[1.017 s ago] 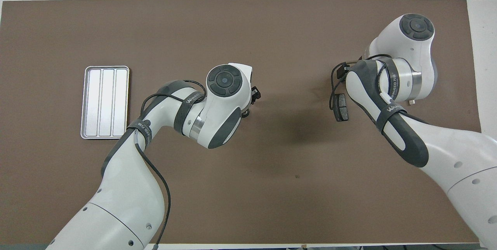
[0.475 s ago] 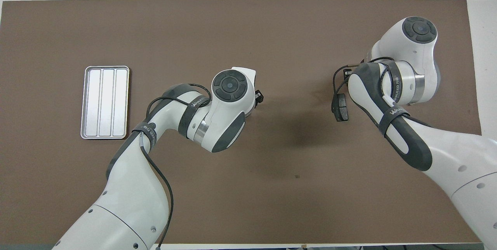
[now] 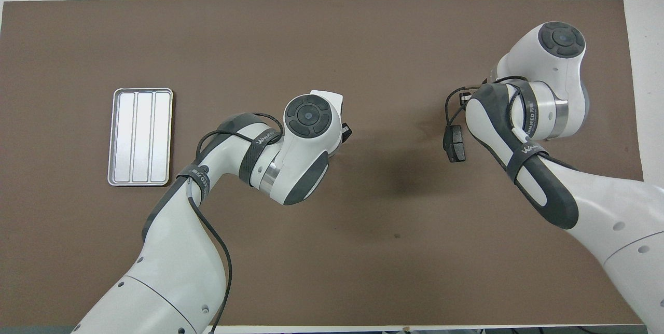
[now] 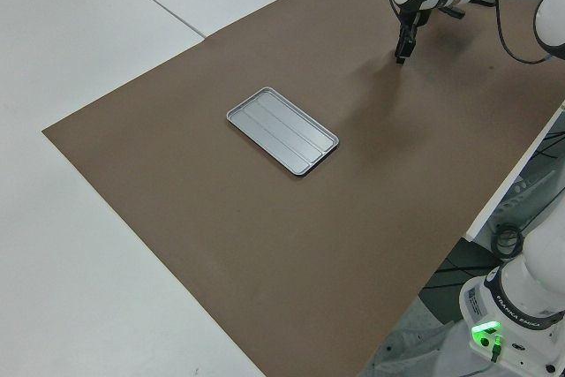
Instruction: Pick bearing gear from pile to tray
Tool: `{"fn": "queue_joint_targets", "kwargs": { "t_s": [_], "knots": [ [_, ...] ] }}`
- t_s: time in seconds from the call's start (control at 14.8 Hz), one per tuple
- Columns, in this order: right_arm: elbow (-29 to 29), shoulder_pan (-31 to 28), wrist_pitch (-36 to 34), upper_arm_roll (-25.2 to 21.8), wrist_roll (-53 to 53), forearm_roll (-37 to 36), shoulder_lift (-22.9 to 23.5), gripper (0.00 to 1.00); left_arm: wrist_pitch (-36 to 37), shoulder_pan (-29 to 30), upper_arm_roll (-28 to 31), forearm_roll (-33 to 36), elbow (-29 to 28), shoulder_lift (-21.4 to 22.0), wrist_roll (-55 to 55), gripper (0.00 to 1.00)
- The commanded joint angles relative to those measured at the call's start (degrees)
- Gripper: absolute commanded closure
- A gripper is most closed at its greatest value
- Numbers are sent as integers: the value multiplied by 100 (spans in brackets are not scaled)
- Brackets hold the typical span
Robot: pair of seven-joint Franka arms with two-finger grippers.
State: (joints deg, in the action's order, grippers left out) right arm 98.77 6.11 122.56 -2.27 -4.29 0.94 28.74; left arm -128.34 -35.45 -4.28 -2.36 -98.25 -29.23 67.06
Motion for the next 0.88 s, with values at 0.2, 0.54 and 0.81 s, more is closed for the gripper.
{"fn": "queue_joint_targets", "kwargs": {
  "t_s": [0.2, 0.54, 0.81],
  "knots": [
    [-137, 4, -196, 86, -414, 20, -114, 100, 377, -137, 208, -19, 14, 119, 106, 100],
    [-708, 347, -627, 86, -766, 29, -352, 100, 933, 56, 436, 113, 148, 444, 36, 100],
    [-1192, 576, -830, 261, -1056, 29, -352, 100, 1188, 791, 718, 130, -202, 996, -1060, 100]
  ]
}}
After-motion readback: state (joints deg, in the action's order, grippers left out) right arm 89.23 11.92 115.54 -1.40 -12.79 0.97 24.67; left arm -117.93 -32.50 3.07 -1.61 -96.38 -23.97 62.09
